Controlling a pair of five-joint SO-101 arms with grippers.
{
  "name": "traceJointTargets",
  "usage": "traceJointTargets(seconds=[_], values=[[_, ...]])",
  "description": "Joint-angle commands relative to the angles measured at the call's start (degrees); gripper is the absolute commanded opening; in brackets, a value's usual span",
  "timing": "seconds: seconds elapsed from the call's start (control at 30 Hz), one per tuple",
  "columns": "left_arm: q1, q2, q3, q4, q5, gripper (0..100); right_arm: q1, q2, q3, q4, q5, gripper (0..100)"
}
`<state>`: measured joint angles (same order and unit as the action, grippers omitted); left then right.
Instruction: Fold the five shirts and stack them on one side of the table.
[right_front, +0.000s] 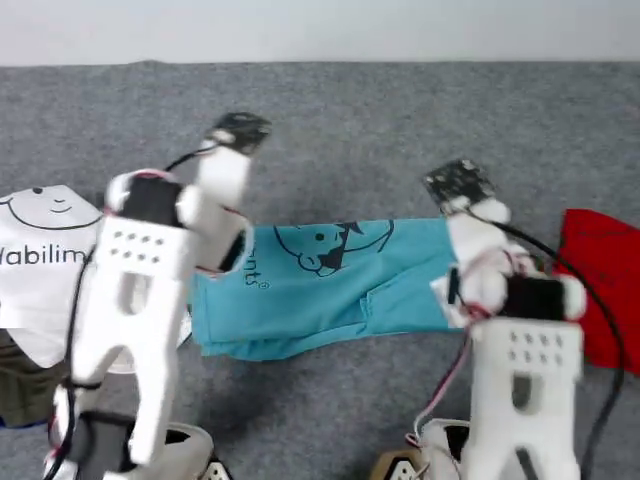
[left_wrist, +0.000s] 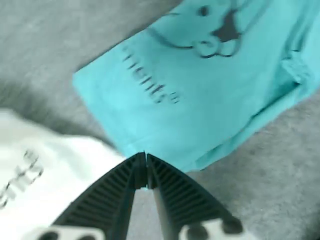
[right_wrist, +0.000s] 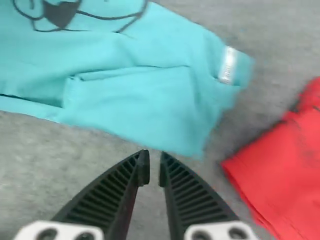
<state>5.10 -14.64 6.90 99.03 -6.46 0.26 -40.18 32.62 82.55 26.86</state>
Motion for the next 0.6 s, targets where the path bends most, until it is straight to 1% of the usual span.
traceJointTargets(seconds=[0.0, 0.13, 0.2, 0.3, 0.37, 0.57], values=[[-5.80, -4.13, 3.38, -1.76, 0.44, 0, -4.79, 8.92, -1.49, -3.21, -5.19, 2.8], [-6.15, -2.55, 10.68, -6.77, 0.09, 0, -9.45, 18.24, -5.98, -5.05, -10.73, 1.9], [-5.36, -0.09, 14.64, -8.79, -2.11, 0, -11.03, 22.73, -7.47, -6.37, -12.04, 0.9], [-5.01, 4.57, 19.03, -12.48, -4.13, 0, -12.26, 29.58, -7.82, -9.01, -11.87, 1.0], [-5.10, 7.65, 20.70, -15.03, -4.22, 0, -12.26, 33.80, -7.91, -11.12, -11.87, 1.0], [-4.92, 16.62, 21.41, -19.60, -8.26, 0, -11.91, 42.33, -7.91, -12.88, -10.99, 0.9]])
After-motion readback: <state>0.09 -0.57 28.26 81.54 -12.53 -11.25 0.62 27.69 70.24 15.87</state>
